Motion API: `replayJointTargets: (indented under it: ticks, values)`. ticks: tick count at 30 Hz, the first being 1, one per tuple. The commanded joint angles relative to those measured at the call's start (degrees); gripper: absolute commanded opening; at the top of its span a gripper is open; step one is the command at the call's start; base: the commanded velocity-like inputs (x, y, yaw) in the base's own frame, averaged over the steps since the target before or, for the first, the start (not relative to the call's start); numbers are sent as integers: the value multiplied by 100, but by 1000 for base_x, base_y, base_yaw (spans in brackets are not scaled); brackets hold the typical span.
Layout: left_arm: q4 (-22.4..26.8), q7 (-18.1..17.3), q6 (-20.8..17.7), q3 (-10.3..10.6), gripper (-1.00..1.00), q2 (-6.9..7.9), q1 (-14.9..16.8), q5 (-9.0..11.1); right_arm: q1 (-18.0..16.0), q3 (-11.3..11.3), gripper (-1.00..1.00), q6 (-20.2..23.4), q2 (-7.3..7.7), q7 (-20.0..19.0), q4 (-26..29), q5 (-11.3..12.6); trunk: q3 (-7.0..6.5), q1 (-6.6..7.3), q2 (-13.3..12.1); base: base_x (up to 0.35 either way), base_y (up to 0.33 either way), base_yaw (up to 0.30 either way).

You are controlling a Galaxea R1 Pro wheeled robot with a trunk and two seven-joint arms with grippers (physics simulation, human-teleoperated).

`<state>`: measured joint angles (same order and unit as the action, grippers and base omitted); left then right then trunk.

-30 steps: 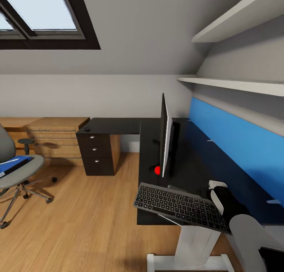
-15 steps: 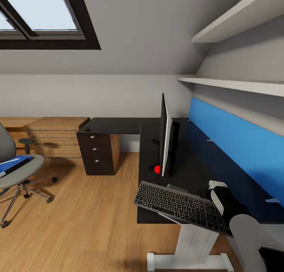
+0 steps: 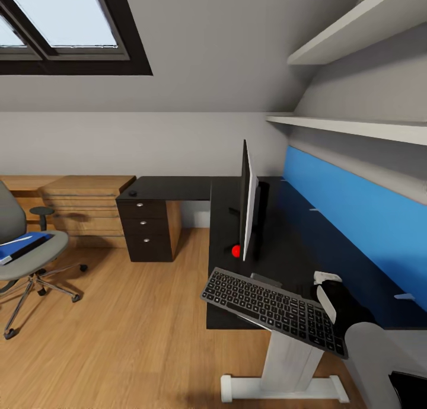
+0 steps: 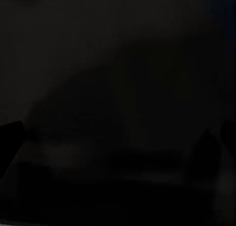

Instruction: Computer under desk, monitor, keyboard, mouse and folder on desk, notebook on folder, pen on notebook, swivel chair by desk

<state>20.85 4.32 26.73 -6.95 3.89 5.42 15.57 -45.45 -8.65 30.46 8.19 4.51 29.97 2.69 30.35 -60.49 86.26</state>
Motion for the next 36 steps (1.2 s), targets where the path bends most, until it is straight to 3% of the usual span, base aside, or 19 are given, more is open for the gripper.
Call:
replayJointTargets:
  ticks: [1,36]
  values:
    - [-2,7,16,10,100,0,3,25,-1,-5,100,28,-1,24,9,30,6,1,3,-15,0,0]
    - [-2,7,9,10,100,-1,3,25,0,-2,100,56,-1,24,17,30,6,1,3,-18,16,0]
